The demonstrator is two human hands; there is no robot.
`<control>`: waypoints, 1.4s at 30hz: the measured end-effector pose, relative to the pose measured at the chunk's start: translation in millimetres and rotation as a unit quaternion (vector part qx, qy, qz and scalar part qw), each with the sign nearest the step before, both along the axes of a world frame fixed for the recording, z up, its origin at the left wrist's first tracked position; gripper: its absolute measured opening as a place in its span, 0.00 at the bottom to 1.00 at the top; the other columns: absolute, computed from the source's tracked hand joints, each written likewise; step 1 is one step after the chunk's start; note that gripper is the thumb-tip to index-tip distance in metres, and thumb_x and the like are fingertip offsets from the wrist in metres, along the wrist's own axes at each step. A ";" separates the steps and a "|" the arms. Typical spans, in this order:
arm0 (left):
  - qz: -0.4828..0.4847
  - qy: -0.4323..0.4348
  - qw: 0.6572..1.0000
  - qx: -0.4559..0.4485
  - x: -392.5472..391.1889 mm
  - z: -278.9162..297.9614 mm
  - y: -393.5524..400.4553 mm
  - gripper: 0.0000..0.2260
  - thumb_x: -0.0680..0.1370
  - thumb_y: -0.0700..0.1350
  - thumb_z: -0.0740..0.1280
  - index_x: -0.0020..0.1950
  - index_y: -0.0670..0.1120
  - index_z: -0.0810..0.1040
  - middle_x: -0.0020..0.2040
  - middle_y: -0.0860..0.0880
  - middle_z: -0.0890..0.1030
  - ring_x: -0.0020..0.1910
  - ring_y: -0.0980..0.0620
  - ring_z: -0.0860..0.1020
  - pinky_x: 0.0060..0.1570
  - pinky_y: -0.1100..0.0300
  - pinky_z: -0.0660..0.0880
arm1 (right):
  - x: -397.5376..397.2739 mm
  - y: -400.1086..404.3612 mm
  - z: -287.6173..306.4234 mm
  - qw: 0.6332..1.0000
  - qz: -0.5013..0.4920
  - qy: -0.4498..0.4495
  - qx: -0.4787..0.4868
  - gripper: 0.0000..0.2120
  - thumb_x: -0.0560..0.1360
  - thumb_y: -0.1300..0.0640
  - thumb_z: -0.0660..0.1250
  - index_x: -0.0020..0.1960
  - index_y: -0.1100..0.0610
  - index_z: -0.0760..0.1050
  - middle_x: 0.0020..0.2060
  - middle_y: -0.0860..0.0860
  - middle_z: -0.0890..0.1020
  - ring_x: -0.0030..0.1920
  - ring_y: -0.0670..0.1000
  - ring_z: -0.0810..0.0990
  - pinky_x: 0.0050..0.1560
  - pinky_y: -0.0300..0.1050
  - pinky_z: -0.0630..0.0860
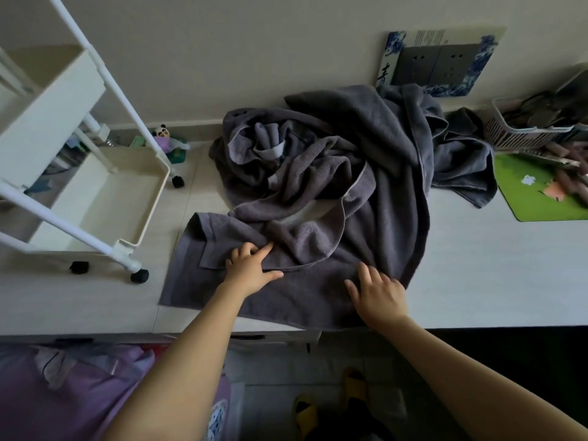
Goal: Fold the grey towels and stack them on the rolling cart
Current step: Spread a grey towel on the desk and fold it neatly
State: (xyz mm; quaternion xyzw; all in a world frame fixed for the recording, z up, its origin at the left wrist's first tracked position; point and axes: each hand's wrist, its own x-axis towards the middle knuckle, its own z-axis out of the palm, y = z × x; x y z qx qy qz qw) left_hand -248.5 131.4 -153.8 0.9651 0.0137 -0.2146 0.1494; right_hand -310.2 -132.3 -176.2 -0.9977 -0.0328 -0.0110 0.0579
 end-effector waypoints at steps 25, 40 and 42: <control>0.060 -0.041 0.986 -0.153 64.9 100.5 89.6 0.08 0.74 0.48 0.70 0.38 0.50 0.73 0.28 0.53 0.73 0.29 0.55 0.70 0.30 0.60 0.64 | 133.0 68.1 73.1 0.951 0.163 0.006 0.262 0.08 0.76 0.53 0.63 0.44 0.58 0.73 0.34 0.52 0.79 0.38 0.59 0.79 0.40 0.50 0.74; 0.133 -0.263 0.954 0.052 108.0 14.2 48.9 0.17 0.78 0.48 0.61 0.65 0.44 0.72 0.64 0.40 0.70 0.62 0.38 0.69 0.57 0.47 0.65 | 199.9 142.6 42.9 0.961 0.120 -0.243 0.055 0.10 0.71 0.53 0.64 0.48 0.56 0.78 0.46 0.55 0.77 0.47 0.57 0.72 0.49 0.51 0.63; 0.156 -0.224 0.961 0.032 84.3 0.8 39.1 0.20 0.79 0.50 0.58 0.69 0.44 0.69 0.69 0.38 0.66 0.66 0.36 0.66 0.62 0.43 0.63 | 167.0 139.3 30.7 0.945 0.180 -0.263 0.075 0.12 0.71 0.52 0.62 0.52 0.54 0.78 0.50 0.53 0.76 0.50 0.55 0.70 0.52 0.51 0.64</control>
